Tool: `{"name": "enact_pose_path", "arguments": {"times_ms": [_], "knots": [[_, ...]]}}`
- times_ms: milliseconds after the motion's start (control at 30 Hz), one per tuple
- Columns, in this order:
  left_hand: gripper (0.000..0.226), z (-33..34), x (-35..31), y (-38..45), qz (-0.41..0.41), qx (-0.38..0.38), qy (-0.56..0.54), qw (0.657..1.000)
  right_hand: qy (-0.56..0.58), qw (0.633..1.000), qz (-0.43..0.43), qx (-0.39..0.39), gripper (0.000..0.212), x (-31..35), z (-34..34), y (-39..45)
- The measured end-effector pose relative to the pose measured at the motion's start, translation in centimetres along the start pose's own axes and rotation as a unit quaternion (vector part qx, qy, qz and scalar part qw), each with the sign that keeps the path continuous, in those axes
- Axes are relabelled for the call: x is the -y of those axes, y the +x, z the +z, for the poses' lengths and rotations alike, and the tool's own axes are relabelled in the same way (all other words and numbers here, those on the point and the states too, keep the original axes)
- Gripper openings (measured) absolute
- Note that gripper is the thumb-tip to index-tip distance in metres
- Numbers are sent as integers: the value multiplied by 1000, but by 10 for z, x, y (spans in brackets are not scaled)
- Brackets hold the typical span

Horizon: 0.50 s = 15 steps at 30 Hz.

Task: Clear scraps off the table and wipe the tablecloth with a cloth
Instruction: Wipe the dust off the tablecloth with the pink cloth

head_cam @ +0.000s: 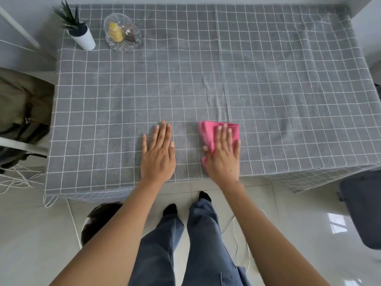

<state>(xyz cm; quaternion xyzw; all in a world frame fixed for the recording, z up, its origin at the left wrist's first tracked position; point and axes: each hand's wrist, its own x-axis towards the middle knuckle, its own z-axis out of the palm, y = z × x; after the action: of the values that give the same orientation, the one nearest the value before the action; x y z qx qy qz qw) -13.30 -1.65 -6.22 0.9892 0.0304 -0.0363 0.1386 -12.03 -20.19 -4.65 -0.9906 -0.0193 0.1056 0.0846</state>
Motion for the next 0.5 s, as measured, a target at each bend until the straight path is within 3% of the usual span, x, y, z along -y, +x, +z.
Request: {"name": "enact_pose_path", "arguments": {"times_ms": [133,333,500], "knots": [[54,0,1,-1,6,-3,2,1000,6,998,-64,6,71,9,7,-8],[54,1,2,0,4,8,3,1000,27,997,69,-9,71,-41,-10,9],[55,-4,3,1,14,30,-19,999,103,983,133,-74,59,-32,-5,8]]}}
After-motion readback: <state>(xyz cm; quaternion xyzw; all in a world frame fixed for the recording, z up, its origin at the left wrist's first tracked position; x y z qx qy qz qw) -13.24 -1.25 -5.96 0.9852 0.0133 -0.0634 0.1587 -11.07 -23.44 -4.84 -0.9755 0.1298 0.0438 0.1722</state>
